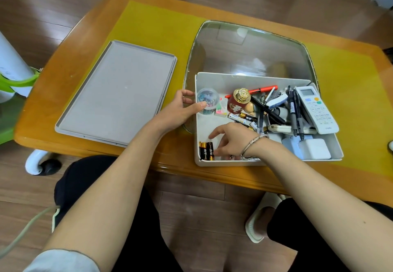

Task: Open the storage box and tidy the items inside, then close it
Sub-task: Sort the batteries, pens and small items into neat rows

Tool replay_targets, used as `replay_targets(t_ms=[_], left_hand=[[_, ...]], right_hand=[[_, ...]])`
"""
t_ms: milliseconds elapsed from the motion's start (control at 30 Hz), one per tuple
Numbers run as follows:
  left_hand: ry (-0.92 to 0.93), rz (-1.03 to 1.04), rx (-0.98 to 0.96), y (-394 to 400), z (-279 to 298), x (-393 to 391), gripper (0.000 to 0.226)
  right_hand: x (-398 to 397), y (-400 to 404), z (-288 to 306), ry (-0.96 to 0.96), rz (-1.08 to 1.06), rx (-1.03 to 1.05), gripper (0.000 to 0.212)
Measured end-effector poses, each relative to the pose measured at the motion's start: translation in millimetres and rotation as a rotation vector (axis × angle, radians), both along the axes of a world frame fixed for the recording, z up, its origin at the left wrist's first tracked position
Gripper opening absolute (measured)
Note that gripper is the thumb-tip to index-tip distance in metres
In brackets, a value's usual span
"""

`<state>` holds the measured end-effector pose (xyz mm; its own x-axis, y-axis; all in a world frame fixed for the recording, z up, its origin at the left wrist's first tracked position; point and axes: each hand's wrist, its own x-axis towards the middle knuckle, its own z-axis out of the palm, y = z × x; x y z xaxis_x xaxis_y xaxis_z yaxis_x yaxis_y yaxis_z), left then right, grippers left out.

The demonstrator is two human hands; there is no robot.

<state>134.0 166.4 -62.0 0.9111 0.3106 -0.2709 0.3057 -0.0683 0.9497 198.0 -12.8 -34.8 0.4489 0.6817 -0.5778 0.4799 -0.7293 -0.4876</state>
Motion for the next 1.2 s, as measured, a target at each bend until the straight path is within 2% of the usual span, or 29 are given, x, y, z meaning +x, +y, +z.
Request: replay_targets(t_ms=[133,633,700,800,900,1033,1200], left_hand=[[0.007,0.002,0.003,0,-1,0,0.049],[0.001,0.002,-0.003,-1,1,0,0.049],[0.001,0.002,-0.003,0,2,-1,0.050],[0.004,-0.004,0.000,0,3,-1,0.052],[0.001,-0.007,0.005,1,3,-1,0.051],[-0.003,-0.004,0.001,2,2,-1,0.051],[-0.005,-0.004,-0.001,2,2,-1,0.050]], right_hand=[[1,2,4,0.056,0.054,0.001,0.039],[6,-5,12,0.137,0.036,0.043,0.042],[10,-11,16,0.059,-0.042,0.095,0.036],[26,-24,19,-0.279,-0.239,0.163,0.022],[38,-37,20,-0.446,-0.394,0.160,0.011],[36,-39,15,-0.528,-0.303,0.063,0.008],[29,-31,12,-0.520,-0.130,-0.074,0.009]])
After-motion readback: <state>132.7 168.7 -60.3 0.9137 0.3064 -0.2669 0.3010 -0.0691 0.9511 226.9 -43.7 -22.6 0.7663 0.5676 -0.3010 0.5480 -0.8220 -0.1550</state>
